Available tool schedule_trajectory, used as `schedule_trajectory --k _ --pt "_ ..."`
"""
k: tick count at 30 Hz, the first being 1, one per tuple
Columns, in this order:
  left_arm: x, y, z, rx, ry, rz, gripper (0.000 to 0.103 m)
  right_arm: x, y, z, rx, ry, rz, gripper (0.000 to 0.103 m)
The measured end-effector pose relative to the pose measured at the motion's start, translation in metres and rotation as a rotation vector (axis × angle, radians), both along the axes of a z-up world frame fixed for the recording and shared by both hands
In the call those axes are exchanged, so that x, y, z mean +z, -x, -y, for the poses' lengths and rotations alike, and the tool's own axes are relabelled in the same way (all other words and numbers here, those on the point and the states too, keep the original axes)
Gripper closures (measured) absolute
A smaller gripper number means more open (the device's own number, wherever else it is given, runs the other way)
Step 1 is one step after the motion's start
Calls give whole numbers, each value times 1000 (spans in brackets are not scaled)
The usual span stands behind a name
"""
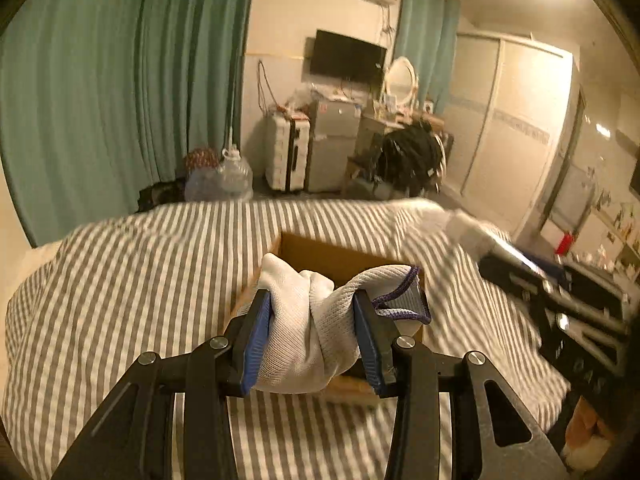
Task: Organize objects
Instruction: 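Place the glove and toothpaste tube into the box and open both grippers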
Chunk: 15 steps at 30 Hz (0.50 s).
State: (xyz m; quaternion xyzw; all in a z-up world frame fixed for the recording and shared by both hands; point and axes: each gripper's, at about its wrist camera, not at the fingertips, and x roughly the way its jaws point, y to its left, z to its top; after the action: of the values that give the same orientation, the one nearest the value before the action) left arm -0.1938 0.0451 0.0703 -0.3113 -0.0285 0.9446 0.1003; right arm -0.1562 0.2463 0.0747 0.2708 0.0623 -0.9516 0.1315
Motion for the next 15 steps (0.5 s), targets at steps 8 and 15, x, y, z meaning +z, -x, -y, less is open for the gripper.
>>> schedule_trajectory --k 8,15 --pt "-19 60 -21 -25 76 -60 61 -4 70 -8 -16 48 7 83" --pt "-72 106 -34 -73 108 -8 61 -40 136 -11 -27 58 72 83"
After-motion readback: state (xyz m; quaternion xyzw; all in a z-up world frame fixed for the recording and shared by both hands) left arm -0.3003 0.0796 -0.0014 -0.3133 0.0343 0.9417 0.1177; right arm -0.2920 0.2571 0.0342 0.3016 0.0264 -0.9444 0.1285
